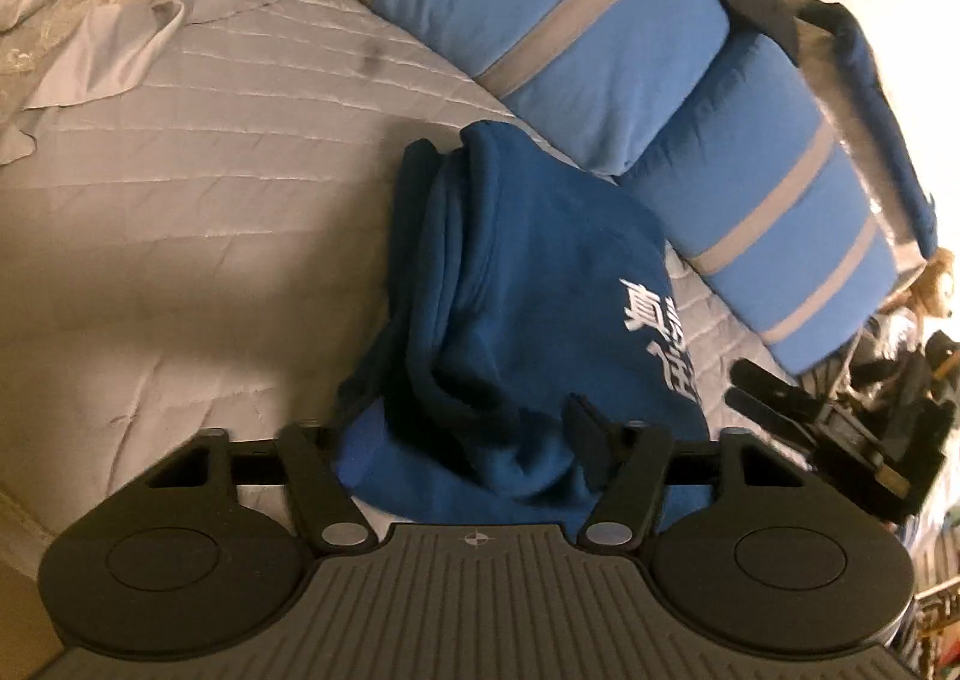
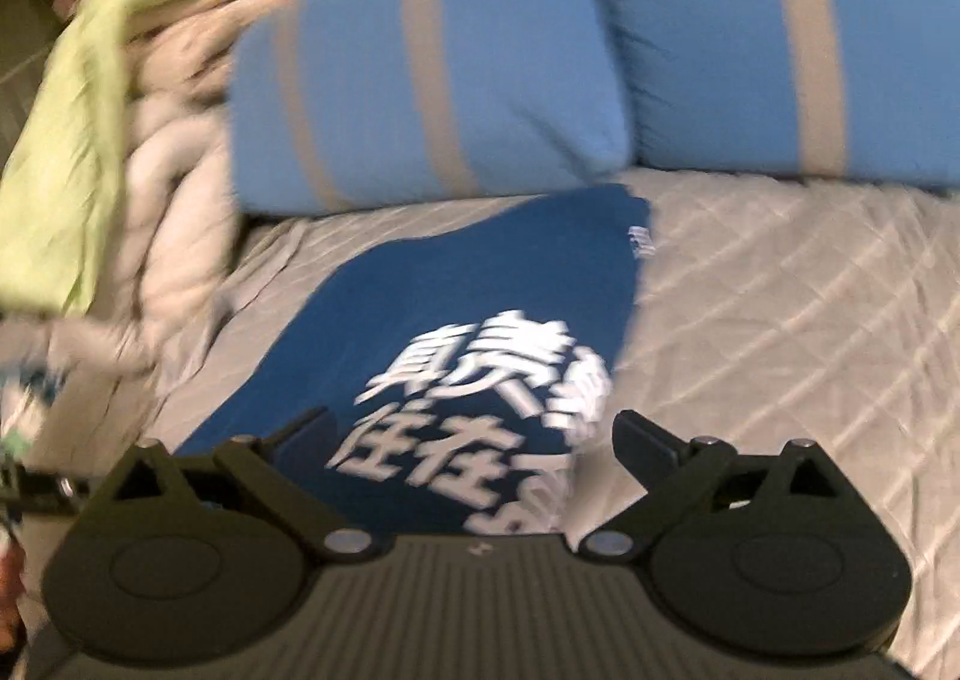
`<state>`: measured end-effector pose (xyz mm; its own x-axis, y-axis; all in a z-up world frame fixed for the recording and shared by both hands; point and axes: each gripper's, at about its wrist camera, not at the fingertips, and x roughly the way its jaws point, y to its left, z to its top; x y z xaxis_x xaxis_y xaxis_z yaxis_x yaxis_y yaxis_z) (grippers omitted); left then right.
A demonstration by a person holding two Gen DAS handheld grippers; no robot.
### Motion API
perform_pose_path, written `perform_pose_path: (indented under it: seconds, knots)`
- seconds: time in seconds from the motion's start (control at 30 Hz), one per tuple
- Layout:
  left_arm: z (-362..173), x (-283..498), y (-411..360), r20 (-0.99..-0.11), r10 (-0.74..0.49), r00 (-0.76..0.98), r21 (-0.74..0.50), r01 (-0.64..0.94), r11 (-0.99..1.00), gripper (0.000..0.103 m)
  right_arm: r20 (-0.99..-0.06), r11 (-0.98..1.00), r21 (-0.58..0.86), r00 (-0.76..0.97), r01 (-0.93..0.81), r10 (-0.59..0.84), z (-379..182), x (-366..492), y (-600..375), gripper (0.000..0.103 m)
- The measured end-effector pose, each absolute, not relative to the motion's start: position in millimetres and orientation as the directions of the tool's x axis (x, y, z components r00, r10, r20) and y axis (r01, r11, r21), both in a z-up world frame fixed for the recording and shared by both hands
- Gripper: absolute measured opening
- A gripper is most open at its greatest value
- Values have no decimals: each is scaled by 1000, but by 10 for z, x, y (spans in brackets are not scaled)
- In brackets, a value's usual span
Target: Fold clothes
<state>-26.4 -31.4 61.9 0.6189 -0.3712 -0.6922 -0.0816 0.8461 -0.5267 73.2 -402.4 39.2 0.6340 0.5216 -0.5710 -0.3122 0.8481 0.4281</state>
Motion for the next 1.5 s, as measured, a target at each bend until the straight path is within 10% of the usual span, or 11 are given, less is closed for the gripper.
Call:
perform_pose_path:
  seconds: [0.07, 0.43, 0.87, 1.33, 1.5]
  knots:
    - [595, -272, -322, -710, -361, 605, -508, -84, 857, 15, -569, 831, 474, 618, -292, 542, 366, 779, -4076, 102]
    - [465, -319, -365, -797, -298, 525, -401, -93, 911, 13, -642, 852, 439, 565, -284, 519, 280, 805, -3935, 103]
    - [975, -165, -376, -741, -202, 641, -248, 19, 969, 66, -706, 841, 500, 465, -205, 533, 86, 892, -3944, 103]
    - [482, 603, -309, -855, -327, 402, -343, 34, 939, 78, -704, 840, 494, 464, -224, 538, 94, 887, -3891, 103]
    - [136, 629, -78, -805, -460, 375, -490, 15, 872, 96, -701, 843, 488, 475, -224, 532, 104, 889, -3897, 103]
